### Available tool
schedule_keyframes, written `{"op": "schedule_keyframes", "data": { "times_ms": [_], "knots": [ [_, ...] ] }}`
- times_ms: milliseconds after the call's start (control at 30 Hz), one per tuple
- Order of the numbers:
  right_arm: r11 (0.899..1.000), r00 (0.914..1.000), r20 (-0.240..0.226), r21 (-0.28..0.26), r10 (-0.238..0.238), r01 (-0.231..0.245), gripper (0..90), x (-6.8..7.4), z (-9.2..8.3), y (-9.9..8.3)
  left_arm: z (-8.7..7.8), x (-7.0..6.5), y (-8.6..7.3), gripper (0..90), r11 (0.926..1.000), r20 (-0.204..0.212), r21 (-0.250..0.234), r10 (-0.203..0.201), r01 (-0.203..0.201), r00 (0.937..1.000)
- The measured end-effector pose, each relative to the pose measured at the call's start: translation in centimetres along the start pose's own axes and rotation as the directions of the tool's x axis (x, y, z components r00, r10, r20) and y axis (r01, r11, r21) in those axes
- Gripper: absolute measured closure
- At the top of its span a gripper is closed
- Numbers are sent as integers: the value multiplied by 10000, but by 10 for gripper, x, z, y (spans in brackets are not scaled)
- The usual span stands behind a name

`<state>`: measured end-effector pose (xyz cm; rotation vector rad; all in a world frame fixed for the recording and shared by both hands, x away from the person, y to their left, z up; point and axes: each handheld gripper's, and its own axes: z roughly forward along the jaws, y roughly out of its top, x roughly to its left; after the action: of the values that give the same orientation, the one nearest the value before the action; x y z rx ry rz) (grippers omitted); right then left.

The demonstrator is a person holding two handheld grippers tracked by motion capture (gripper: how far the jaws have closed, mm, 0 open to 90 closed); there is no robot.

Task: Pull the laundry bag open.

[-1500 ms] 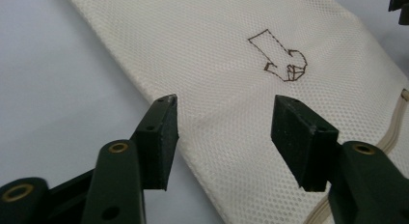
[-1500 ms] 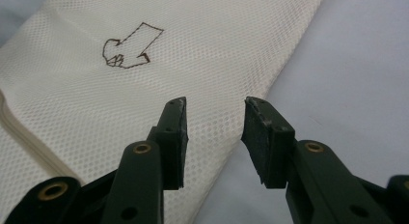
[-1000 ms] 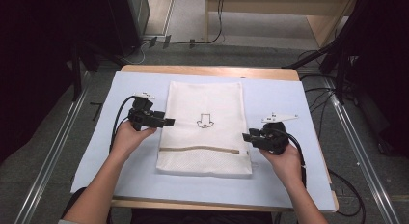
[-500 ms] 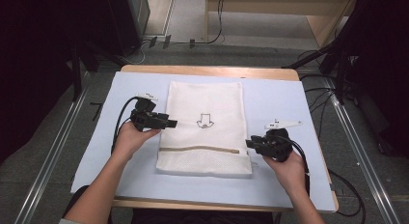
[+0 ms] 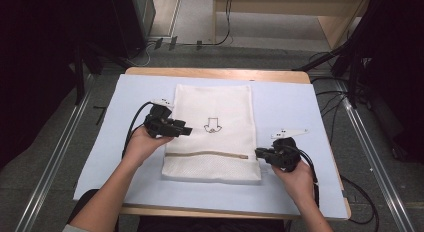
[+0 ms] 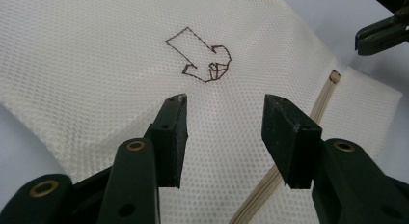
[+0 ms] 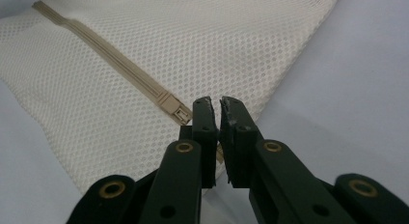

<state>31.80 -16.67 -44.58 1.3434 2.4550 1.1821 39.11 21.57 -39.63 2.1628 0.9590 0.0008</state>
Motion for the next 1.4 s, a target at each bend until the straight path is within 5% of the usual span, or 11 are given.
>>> {"op": "schedule_keyframes", "data": {
  "times_ms": [867,1400],
  "knots": [
    [9939,9999,155,1102,-29,11,900,7,28,-2,29,-34,13,511,9957,579,430,790,-816,9952],
    [9951,9999,5,981,-152,151,900,6,30,-4,57,-63,14,541,9894,1194,846,1075,-1180,9870]
  ]
}}
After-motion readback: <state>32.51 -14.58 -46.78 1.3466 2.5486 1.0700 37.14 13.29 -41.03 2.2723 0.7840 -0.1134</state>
